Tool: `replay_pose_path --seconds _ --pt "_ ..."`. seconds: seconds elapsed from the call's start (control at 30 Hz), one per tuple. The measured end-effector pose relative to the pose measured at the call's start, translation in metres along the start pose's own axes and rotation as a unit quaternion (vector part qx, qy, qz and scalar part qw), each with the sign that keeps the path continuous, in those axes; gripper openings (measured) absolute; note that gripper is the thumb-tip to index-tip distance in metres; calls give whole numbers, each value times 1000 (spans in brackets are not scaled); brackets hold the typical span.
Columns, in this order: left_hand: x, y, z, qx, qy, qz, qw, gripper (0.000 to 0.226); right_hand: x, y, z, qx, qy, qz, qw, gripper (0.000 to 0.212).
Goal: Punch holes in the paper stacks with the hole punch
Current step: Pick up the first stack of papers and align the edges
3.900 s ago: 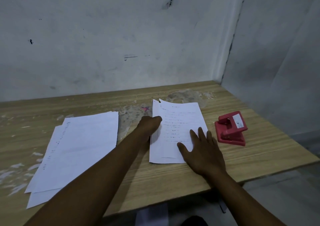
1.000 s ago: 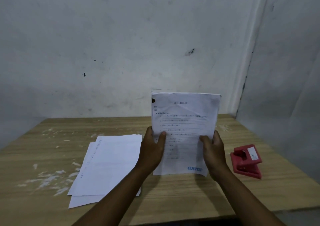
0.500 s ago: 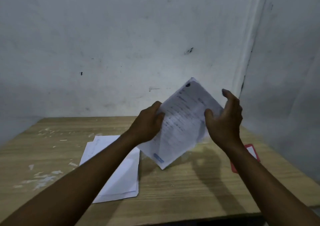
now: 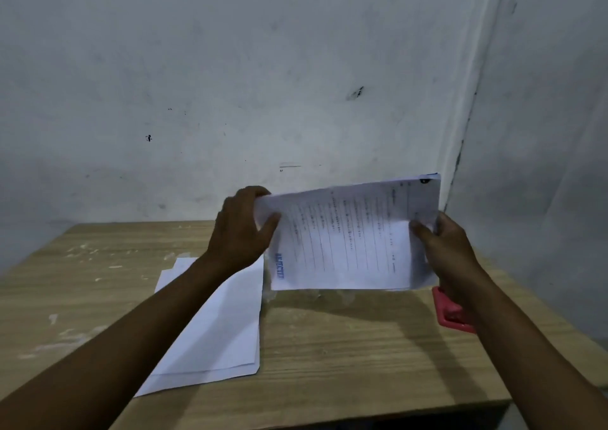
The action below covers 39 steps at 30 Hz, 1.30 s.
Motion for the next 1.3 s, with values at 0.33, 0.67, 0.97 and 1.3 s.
replay_pose_path --seconds 0.33,0.67,0.97,1.3 --pt "55 47 35 -211 267 95 936 35 6 16 -19 24 -54 -17 998 16" --pt "77 99 62 -283 283 49 915 32 8 52 -61 69 -59 -56 994 19" --pt "80 103 51 -295 298 66 905 46 15 59 -73 88 -48 -66 993 26" --pt "91 121 56 -275 270 117 915 34 22 90 -120 187 -75 -51 978 23"
Point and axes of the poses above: each hand's wrist, its own y-axis away from the middle knuckle, its own x-axis out of the palm, z = x × y, the point moved 10 cm from there along -y, towards the middle knuckle, and after that the axes turned 9 degrees about -x, right-handed, at the moved point
